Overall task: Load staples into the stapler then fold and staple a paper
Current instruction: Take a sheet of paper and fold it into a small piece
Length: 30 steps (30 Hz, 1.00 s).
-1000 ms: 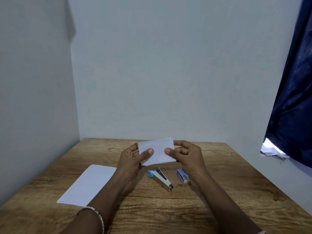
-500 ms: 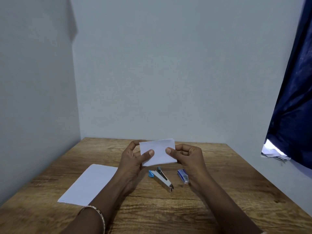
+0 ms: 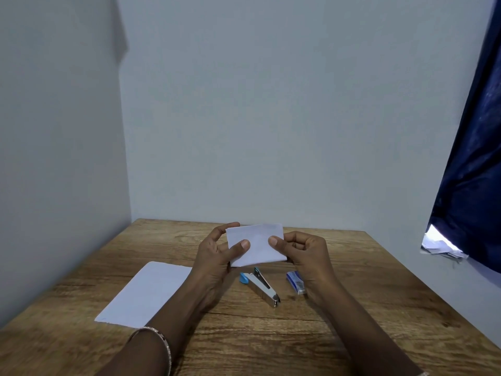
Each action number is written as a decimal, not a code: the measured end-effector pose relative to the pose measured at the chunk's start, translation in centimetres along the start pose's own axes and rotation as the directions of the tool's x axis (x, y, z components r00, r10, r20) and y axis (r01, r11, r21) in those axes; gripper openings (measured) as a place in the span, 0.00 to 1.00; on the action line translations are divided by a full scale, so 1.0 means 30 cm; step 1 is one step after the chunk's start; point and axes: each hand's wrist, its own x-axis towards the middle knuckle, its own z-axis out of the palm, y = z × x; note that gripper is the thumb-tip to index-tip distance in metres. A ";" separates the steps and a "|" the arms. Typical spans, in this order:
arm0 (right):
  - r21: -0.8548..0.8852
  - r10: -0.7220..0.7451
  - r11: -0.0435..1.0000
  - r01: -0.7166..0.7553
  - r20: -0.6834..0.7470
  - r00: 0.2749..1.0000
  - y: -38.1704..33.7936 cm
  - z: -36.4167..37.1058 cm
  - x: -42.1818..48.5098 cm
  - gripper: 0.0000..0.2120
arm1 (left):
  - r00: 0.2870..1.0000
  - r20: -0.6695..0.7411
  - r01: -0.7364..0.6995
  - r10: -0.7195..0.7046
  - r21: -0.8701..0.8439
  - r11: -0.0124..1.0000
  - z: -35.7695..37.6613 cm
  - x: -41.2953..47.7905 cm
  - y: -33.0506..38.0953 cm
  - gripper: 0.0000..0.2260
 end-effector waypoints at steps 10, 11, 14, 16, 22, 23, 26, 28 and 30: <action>0.014 -0.023 1.000 0.023 -0.018 1.000 -0.001 -0.006 -0.004 0.14 | 0.995 0.081 0.056 -0.059 0.033 0.998 0.001 -0.010 0.002 0.22; 0.022 -0.022 1.000 0.022 -0.022 1.000 -0.002 -0.008 -0.004 0.14 | 0.993 0.099 0.064 -0.071 0.072 0.995 0.005 -0.016 0.002 0.19; 0.021 -0.022 1.000 0.023 -0.039 0.999 -0.002 -0.016 -0.002 0.14 | 0.985 0.142 0.068 -0.101 0.219 0.973 0.014 -0.032 -0.005 0.12; 0.013 -0.022 1.000 0.023 -0.040 0.999 -0.003 -0.015 -0.003 0.14 | 0.986 0.132 0.066 -0.105 0.272 0.960 0.014 -0.035 -0.008 0.12; -0.003 -0.031 1.000 0.031 -0.023 0.999 -0.006 -0.005 -0.009 0.12 | 0.992 0.099 0.053 -0.084 0.285 0.957 0.001 -0.024 -0.006 0.10; -0.001 -0.030 1.000 0.030 -0.019 0.999 -0.006 -0.004 -0.009 0.12 | 0.992 0.097 0.053 -0.084 0.290 0.956 0.001 -0.023 -0.008 0.11; -0.004 -0.033 0.999 0.033 -0.026 0.999 -0.007 -0.001 -0.011 0.13 | 0.993 0.089 0.054 -0.084 0.297 0.953 0.001 -0.020 -0.011 0.13; 0.033 -0.010 0.999 0.010 0.000 1.000 -0.009 0.000 -0.013 0.13 | 0.995 0.068 0.044 -0.067 0.301 0.953 0.000 -0.020 -0.011 0.14; 0.080 0.048 0.995 -0.054 0.075 0.996 -0.016 0.003 -0.019 0.17 | 0.999 0.026 0.030 -0.039 0.287 0.957 -0.002 -0.020 -0.009 0.13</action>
